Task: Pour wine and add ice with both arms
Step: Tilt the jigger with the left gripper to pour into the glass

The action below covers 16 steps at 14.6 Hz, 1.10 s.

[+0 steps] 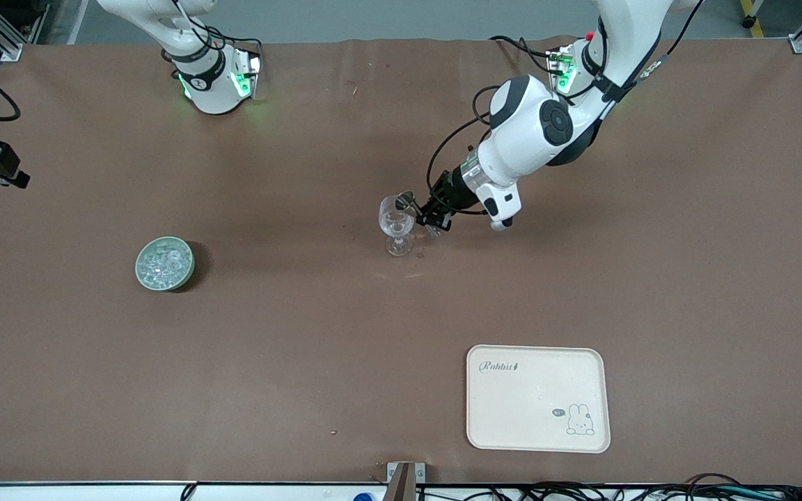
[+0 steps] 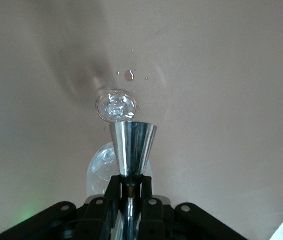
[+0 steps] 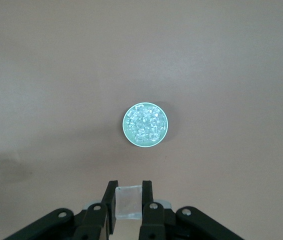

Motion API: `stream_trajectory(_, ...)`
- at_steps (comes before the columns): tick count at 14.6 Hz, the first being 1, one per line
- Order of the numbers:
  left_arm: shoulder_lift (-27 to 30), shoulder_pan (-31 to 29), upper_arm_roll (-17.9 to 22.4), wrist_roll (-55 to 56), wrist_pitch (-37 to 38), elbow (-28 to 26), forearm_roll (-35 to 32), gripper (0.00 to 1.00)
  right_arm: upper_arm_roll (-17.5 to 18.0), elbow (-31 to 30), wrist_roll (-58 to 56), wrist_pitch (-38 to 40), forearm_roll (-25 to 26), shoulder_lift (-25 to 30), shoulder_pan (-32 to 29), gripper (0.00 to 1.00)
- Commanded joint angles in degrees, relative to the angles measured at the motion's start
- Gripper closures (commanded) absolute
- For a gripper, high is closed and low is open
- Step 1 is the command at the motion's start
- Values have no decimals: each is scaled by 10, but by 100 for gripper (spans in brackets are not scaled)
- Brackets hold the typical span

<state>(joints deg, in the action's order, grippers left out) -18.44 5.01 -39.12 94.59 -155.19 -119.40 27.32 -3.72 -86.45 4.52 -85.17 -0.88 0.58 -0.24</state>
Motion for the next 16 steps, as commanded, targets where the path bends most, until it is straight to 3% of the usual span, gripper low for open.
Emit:
stream_trajectory(1, 6, -5, -3, 27, 26, 9, -48, 100, 0, -4, -2, -2, -8, 10, 0, 98)
stream_trajectory(5, 1, -9, -3, 86, 99, 51, -146, 100, 0, -4, -2, -3, -8, 10, 1, 98)
stream_trajectory(9, 2, -11, -2, 88, 109, 54, -154, 100, 1, -4, -2, -3, -8, 10, 0, 98)
stream_trajectory(12, 7, -11, 4, 86, 108, 51, -123, 100, 1, -4, -2, -2, -8, 10, 0, 98)
stream_trajectory(16, 21, -11, 18, 5, 103, 49, 27, 100, 1, -3, -1, 1, -7, 10, 2, 98)
